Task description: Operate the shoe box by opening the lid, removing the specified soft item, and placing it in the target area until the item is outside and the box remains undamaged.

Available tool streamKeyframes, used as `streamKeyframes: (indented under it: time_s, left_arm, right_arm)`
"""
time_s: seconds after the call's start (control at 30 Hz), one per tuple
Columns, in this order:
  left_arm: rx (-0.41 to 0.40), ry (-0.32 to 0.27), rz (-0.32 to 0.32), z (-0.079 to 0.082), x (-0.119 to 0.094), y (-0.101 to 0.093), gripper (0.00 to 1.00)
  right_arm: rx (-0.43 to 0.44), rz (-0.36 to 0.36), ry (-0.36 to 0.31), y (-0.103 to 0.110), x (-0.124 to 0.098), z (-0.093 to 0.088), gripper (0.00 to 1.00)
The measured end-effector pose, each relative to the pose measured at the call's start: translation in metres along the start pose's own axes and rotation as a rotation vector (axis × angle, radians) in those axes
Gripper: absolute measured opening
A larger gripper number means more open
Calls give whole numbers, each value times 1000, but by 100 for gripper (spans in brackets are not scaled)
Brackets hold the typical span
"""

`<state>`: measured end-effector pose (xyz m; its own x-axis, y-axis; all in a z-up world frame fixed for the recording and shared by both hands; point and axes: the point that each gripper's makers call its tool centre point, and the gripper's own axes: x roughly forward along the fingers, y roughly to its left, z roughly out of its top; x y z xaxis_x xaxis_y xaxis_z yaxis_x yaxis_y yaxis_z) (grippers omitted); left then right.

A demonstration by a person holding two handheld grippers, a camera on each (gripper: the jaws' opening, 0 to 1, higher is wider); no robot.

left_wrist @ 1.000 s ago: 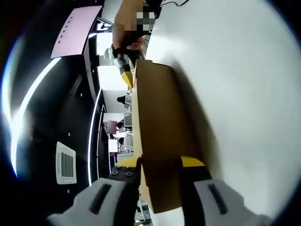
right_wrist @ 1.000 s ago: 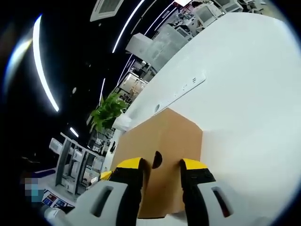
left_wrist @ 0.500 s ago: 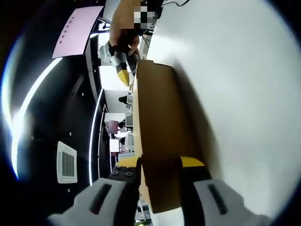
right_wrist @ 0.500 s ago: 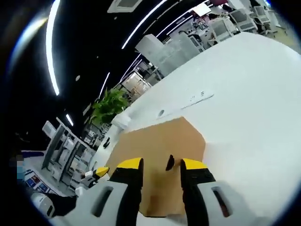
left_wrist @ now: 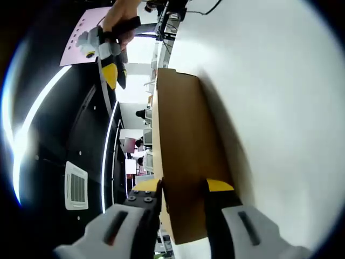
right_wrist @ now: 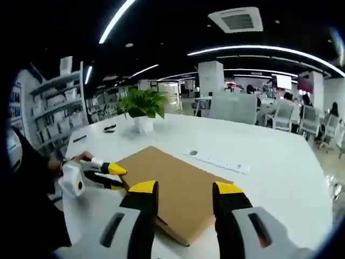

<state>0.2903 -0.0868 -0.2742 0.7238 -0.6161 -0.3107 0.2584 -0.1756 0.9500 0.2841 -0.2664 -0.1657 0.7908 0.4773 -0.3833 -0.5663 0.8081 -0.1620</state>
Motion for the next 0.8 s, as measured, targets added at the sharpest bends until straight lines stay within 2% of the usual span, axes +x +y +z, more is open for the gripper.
streamKeyframes:
  time_s: [0.13, 0.3, 0.43, 0.53, 0.7, 0.8]
  left_arm:
    - [-9, -3, 1, 0, 0, 0, 30]
    - [-8, -6, 4, 0, 0, 0, 30]
    - [-15, -11, 6, 0, 0, 0, 30]
    - [-19, -12, 10, 0, 0, 1, 30]
    - [-25, -23, 11, 1, 1, 1, 30]
    - [-38, -27, 13, 2, 1, 2, 30]
  right_arm:
    - [-190, -33, 8, 13, -3, 5, 42]
    - [-448, -122, 32, 21, -7, 11, 41]
    - [-560, -148, 20, 34, -8, 15, 41]
    - [-623, -177, 40, 42, -7, 9, 42]
    - [-779, -213, 84, 58, 4, -7, 46]
    - [-835, -222, 93, 66, 10, -11, 47]
